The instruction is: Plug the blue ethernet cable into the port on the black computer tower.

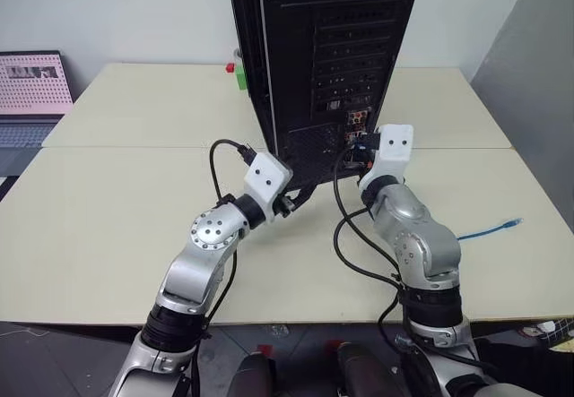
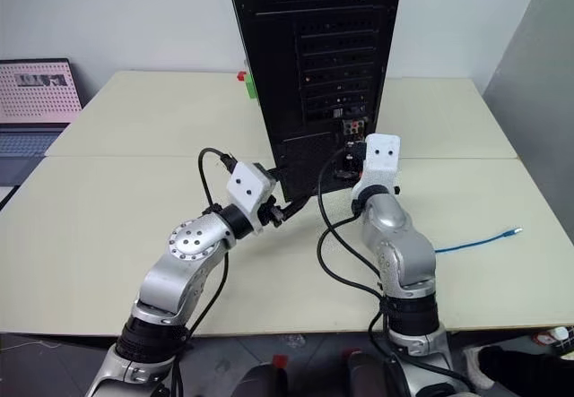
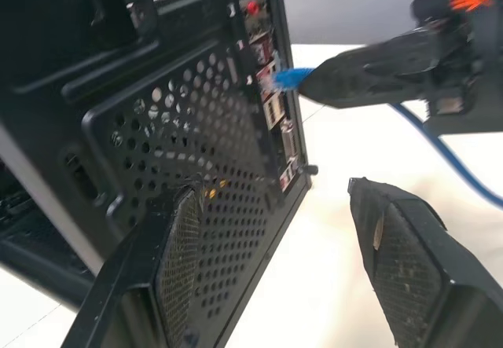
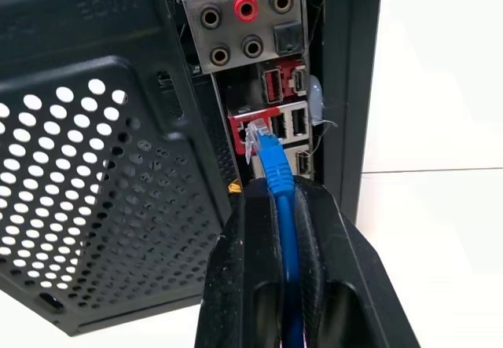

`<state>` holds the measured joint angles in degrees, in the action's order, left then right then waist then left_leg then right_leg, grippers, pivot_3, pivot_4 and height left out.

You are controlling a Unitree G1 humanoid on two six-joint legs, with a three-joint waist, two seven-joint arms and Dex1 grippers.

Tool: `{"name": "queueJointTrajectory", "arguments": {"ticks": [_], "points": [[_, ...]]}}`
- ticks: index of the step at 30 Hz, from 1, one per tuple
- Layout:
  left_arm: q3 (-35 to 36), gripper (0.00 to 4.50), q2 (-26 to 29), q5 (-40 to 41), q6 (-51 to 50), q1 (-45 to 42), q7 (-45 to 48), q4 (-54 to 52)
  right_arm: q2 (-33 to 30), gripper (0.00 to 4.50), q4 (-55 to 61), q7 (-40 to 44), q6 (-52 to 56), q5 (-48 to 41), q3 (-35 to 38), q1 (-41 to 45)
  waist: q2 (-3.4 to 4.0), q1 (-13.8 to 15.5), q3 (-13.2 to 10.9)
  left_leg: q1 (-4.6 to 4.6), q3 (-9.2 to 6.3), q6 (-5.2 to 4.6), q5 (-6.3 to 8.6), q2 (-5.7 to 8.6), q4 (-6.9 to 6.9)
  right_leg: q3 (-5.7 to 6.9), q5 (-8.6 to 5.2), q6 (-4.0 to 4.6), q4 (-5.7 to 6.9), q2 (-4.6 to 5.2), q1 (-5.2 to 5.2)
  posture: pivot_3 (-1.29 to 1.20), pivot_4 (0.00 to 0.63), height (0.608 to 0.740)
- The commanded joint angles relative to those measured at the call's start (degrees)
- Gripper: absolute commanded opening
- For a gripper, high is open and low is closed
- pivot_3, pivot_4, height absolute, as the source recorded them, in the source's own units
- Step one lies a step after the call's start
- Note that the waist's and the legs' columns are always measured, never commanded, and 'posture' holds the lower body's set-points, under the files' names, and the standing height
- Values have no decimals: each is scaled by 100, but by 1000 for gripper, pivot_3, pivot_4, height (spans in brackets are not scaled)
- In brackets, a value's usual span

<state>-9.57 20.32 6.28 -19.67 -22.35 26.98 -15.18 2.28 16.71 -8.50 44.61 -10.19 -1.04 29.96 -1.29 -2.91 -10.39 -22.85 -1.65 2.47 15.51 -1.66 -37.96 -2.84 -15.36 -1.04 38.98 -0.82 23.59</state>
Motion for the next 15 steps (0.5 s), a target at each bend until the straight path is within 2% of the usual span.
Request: {"name": "queueJointTrajectory", "arguments": {"ticks": [1, 15], "points": [[79, 3081, 45, -74, 5, -13, -19, -100, 26, 0, 479, 56, 59, 10, -39, -41, 0, 1, 0, -1, 0, 0, 0, 0, 0, 0, 0, 0, 0, 1, 0, 0, 150, 740], [91, 3081, 20, -111, -38, -52, -20, -75, 230, 0, 370, 59, 12, 22, 7, 39, 0, 5, 0, -1, -1, 0, 0, 0, -1, 1, 0, 0, 0, 5, 0, 0, 150, 740]]}}
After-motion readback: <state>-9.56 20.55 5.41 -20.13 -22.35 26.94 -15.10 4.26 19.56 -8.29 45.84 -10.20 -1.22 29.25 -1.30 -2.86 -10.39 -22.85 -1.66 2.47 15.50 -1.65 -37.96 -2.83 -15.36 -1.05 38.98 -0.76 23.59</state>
